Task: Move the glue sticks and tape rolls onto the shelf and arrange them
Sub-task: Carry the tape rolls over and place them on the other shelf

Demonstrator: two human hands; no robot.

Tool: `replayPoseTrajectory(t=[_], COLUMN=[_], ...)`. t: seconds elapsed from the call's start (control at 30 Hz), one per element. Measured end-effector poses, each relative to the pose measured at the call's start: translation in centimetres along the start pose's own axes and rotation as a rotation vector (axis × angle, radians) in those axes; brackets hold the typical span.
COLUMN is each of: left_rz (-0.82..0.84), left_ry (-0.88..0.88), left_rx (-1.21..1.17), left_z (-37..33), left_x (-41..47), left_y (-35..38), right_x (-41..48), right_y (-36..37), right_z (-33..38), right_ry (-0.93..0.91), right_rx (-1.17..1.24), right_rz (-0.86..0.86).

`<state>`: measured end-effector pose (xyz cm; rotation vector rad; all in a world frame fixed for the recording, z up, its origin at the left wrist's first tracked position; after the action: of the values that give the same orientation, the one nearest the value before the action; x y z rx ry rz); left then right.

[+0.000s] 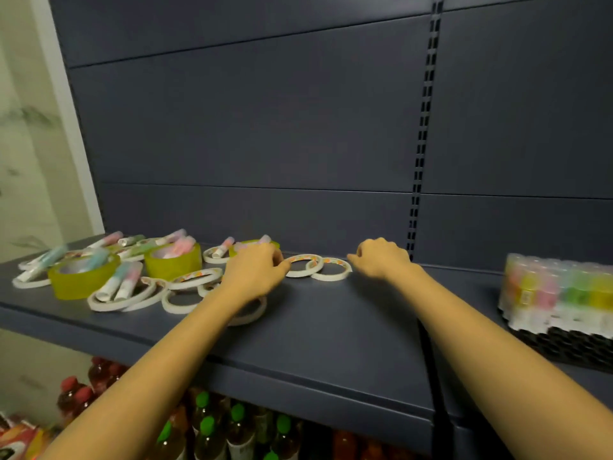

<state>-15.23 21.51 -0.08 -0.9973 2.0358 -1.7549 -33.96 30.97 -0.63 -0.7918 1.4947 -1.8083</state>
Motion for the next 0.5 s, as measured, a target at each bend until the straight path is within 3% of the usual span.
replayPoseTrajectory(t=[0.3,0.5], left_rz=[0.050,0.162], left_ry=[0.077,0.064], left_rx=[-0.026,0.064], left_z=[4.0,2.5], left_x=[2.8,5.5], left_y=[-0.4,0.6], right_x=[4.3,4.0], right_y=[3.7,2.3], right_z=[1.5,1.0], right_ry=[0.262,0.274], right_rx=[-0.097,-0.168], right_rz=[0.169,0.028])
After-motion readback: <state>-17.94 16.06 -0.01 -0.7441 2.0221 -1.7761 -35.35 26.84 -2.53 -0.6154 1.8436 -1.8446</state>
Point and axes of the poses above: each hand's wrist, its own x-axis towards the middle knuckle, its own y-axis out of the palm, z = x × y, the point moved 4 cm from there along x, towards the middle knuckle, and after that the axes turned 10 degrees about z, right-handed, at the moved point
